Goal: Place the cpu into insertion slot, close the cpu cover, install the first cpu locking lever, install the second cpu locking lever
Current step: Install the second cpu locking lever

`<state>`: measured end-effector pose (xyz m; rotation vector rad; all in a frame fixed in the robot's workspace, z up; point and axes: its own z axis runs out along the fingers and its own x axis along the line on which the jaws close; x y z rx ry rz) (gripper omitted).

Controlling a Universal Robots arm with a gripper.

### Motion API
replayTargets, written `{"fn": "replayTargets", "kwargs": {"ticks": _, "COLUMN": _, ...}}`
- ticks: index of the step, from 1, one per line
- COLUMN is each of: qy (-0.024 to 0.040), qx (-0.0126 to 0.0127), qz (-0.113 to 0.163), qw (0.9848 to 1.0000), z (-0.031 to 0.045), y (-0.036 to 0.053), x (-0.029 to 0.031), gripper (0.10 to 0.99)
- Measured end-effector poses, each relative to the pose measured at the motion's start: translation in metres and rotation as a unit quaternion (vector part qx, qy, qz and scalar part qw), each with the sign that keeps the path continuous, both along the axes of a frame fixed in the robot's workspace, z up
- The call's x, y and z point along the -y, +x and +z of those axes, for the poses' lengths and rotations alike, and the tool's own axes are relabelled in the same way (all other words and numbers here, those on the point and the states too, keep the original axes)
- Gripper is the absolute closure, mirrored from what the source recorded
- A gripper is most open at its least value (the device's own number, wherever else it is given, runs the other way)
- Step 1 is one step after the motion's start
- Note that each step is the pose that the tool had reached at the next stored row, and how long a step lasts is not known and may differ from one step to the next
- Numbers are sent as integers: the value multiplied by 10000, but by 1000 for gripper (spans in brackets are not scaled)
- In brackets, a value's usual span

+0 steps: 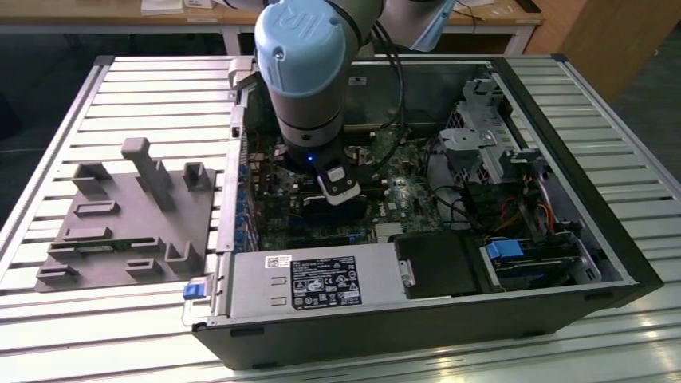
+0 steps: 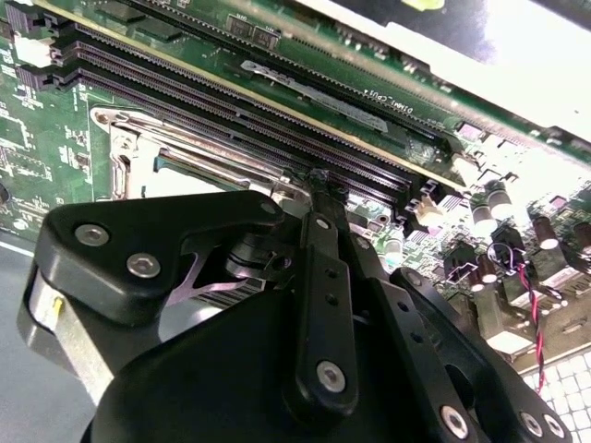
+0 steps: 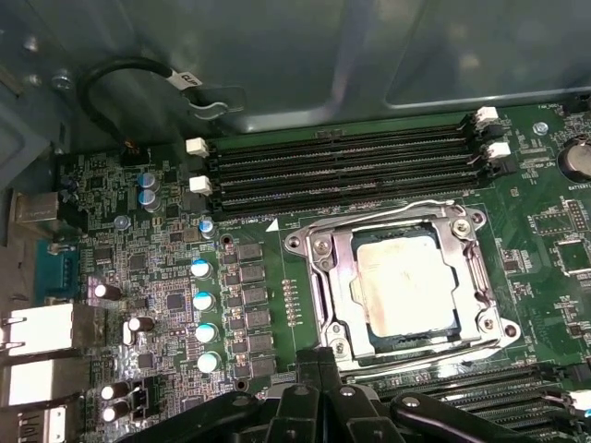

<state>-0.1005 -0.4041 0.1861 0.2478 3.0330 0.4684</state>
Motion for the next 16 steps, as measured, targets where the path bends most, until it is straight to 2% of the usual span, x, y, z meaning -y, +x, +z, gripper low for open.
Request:
{"fn": "replayTargets", "kwargs": {"ticks": 5, "qy": -30, "qx": 4, "qz": 0, "qw": 10000, "z": 7, "y": -2, "x": 0, "gripper": 984}}
{"fn": "replayTargets", "kwargs": {"ticks": 9, "qy": -41, "qx": 1, "qz": 0, "qw": 10000, "z": 48, "y": -4, "x": 4, "gripper": 984}}
{"fn": "replayTargets", "kwargs": {"ticks": 16, "qy": -32, "qx": 6, "qz": 0, "qw": 10000, "z": 50, "y": -4, "x": -2, "gripper": 984}}
